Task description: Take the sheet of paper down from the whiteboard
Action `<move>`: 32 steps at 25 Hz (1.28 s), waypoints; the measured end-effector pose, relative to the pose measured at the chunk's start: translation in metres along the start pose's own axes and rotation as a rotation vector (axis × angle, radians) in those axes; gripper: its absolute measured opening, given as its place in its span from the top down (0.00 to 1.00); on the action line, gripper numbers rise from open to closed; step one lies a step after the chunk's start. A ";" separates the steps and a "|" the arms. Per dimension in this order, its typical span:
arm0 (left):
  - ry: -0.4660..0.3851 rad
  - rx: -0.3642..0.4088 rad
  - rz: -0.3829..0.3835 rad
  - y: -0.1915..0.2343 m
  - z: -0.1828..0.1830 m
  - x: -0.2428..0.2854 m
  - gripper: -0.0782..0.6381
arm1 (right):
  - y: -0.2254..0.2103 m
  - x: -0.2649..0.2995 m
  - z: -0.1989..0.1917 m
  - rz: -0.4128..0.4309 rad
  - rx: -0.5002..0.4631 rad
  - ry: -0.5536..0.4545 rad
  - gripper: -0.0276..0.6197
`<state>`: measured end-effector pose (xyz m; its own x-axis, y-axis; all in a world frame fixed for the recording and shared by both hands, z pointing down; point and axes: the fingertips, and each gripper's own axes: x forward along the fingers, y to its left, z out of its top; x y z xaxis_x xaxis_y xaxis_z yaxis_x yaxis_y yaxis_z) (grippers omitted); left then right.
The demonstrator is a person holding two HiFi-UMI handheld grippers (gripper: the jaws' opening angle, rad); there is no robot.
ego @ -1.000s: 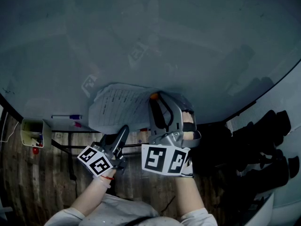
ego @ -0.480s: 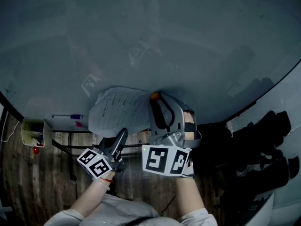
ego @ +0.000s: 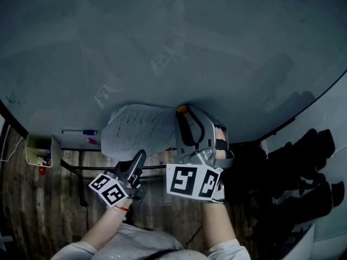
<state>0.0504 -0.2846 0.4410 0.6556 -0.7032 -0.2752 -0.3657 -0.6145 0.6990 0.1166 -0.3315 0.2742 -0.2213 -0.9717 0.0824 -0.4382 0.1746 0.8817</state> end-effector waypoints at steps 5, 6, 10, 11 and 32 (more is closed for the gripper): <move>0.005 -0.009 0.017 0.005 -0.003 -0.007 0.87 | -0.001 0.002 0.000 0.000 0.009 0.005 0.75; 0.006 -0.011 0.019 0.006 -0.004 -0.007 0.87 | -0.001 0.003 0.000 0.000 0.010 0.007 0.75; 0.007 -0.017 0.022 0.005 -0.005 -0.007 0.87 | -0.003 0.003 -0.002 0.000 0.015 0.010 0.75; 0.007 -0.019 0.021 0.005 -0.005 -0.007 0.87 | -0.003 0.003 -0.002 -0.001 0.018 0.008 0.75; 0.005 -0.054 0.040 0.011 -0.006 -0.008 0.87 | 0.001 -0.022 -0.017 -0.039 0.056 -0.026 0.82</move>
<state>0.0450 -0.2831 0.4549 0.6444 -0.7251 -0.2430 -0.3559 -0.5656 0.7439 0.1360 -0.3126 0.2812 -0.2257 -0.9735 0.0358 -0.4947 0.1462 0.8567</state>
